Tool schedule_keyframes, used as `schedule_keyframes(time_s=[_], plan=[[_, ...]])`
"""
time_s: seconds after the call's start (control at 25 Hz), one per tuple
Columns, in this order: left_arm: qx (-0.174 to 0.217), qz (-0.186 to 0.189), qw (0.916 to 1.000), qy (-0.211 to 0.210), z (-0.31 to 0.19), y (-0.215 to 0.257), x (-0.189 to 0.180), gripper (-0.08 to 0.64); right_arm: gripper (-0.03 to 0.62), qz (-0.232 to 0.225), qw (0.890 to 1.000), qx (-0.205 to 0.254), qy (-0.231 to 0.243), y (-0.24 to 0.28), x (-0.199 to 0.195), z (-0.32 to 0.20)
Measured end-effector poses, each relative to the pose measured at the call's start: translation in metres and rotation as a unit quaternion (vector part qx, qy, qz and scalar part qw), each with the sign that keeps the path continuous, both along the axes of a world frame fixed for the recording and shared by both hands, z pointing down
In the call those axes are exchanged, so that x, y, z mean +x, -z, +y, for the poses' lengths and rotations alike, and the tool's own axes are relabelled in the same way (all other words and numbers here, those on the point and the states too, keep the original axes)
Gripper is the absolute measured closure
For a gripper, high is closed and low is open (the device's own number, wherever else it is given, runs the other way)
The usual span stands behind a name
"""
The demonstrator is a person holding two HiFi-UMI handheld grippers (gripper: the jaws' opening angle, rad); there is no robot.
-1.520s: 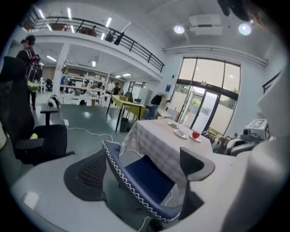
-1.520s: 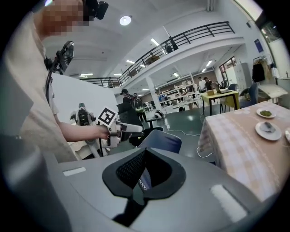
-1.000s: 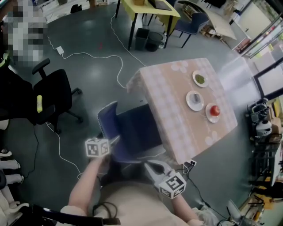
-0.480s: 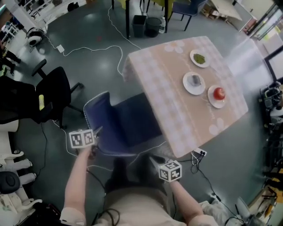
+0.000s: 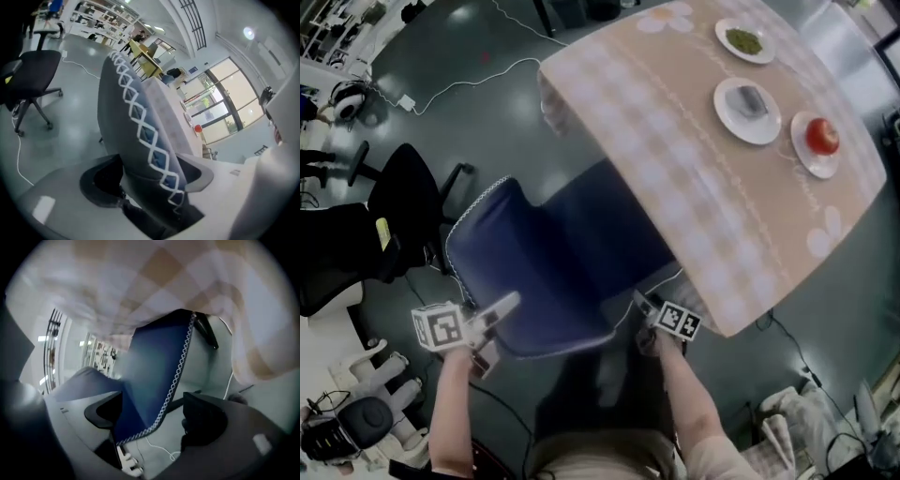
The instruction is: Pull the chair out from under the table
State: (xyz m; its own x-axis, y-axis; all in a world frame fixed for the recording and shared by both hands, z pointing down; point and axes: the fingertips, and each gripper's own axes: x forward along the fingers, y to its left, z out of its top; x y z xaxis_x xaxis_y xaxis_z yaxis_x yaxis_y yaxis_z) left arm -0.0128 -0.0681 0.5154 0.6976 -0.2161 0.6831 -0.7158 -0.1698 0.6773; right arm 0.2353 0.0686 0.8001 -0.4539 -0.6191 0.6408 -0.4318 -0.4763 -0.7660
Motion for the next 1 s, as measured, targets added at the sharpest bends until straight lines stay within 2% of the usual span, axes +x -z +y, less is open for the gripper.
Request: schedule_keyframes(time_s=[0.04,0.12,0.24,0.36,0.48,0.64,0.84,1.0], plan=[[0.001,-0.008,0.9999,-0.015,0.001,0.000,0.000,0.235,0.182,-0.009,0.999,-0.002,-0.032,-0.014,0.007,-0.007],[0.008,-0.013,0.9994,-0.031,-0.001,0.003,0.000,0.236,0.162,-0.018,0.998,-0.006,-0.064,-0.040,0.016,-0.017],[0.013,-0.003,0.9998,-0.017,-0.006,0.004,-0.001,0.233,0.144,-0.027,0.996,-0.011,-0.080,-0.072,0.024,-0.030],[0.013,-0.001,0.9998,-0.013,-0.007,0.003,-0.001,0.238,0.152,-0.052,0.992,0.008,-0.117,-0.083,0.032,-0.047],[0.012,-0.014,0.9995,-0.027,-0.007,0.004,-0.001,0.249,0.250,-0.054,0.992,0.031,-0.113,-0.086,0.030,-0.065],[0.012,-0.036,0.9986,-0.036,-0.010,0.004,-0.003,0.294,0.269,-0.055,0.989,0.035,-0.130,-0.085,0.026,-0.068],[0.020,-0.086,0.9957,-0.031,-0.023,0.003,-0.030,0.392,0.281,-0.075,0.989,0.012,-0.129,-0.088,0.000,-0.068],[0.024,-0.108,0.9928,-0.047,-0.024,0.001,-0.047,0.411,0.282,-0.078,0.989,0.004,-0.128,-0.091,-0.017,-0.071]])
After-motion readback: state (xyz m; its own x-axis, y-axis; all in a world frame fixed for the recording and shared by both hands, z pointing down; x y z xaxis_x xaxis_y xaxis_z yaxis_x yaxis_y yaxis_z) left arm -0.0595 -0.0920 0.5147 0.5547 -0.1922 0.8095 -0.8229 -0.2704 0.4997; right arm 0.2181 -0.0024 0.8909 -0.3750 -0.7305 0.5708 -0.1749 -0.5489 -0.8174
